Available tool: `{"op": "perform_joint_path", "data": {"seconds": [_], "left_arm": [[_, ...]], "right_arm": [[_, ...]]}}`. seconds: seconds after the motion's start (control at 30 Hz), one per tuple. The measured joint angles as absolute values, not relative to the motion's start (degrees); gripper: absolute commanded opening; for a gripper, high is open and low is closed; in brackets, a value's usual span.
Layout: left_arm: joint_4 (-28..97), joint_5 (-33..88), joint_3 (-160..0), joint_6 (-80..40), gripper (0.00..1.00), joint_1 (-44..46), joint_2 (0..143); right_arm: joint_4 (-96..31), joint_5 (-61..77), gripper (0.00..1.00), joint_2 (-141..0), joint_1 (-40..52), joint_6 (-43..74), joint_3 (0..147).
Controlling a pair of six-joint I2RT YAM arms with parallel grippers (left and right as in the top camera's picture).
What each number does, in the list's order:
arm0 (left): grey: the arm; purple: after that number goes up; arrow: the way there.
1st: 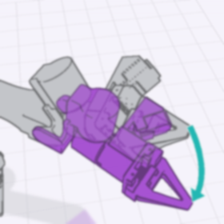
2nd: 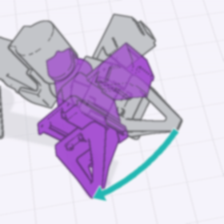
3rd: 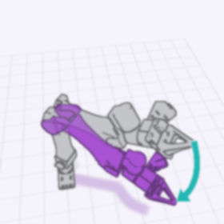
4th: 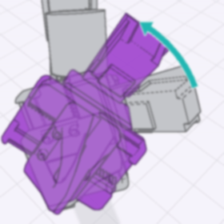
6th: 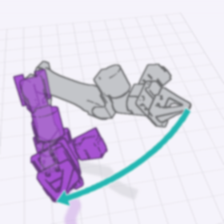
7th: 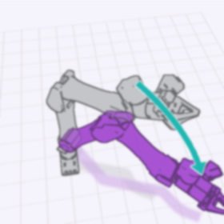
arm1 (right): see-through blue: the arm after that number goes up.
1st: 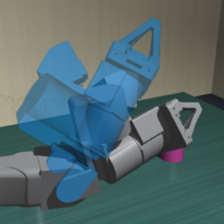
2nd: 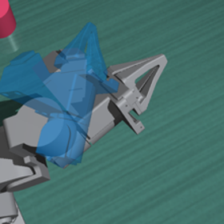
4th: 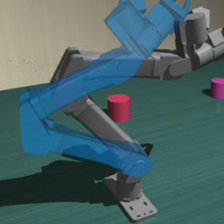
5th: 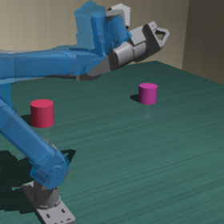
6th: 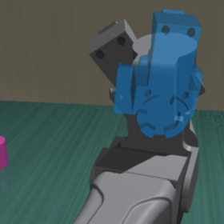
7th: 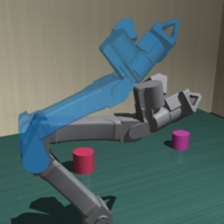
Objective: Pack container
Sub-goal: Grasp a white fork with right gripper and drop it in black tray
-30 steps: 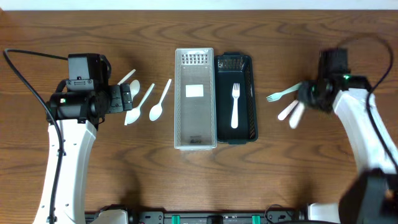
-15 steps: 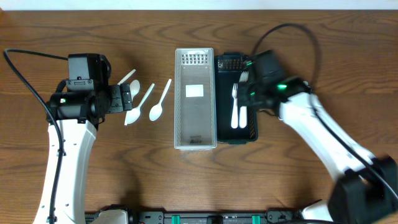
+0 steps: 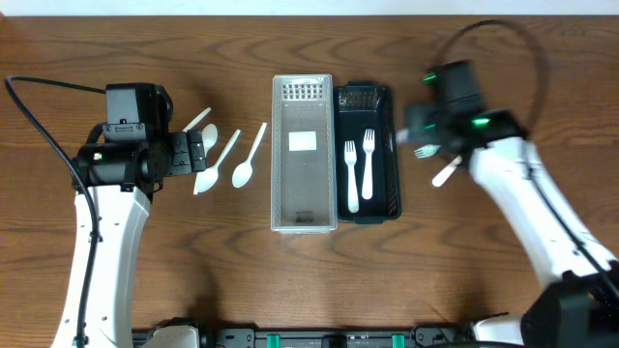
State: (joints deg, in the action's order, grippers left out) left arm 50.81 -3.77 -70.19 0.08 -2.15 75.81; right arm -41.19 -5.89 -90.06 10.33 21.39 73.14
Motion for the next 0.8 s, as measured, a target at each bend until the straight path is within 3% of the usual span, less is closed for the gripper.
{"op": "perform_joint_path", "data": {"seconds": [0.3,0.57,0.8], "left_arm": [[50.83,-3.77,-70.19,0.08,0.98,-2.15,75.81],[50.81,-3.77,-70.19,0.08,0.98,-2.15,75.81],[50.81,-3.77,-70.19,0.08,0.98,-2.15,75.81]], "right_arm": [[-42.72,-9.30,0.63,-97.06,-1.63,23.57,71.29],[-41.71,-7.49,0.64,-106.65,-2.02,26.61,70.65],[-40.42,-7.27,0.58,-112.18,-2.02,27.44,70.65]]}}
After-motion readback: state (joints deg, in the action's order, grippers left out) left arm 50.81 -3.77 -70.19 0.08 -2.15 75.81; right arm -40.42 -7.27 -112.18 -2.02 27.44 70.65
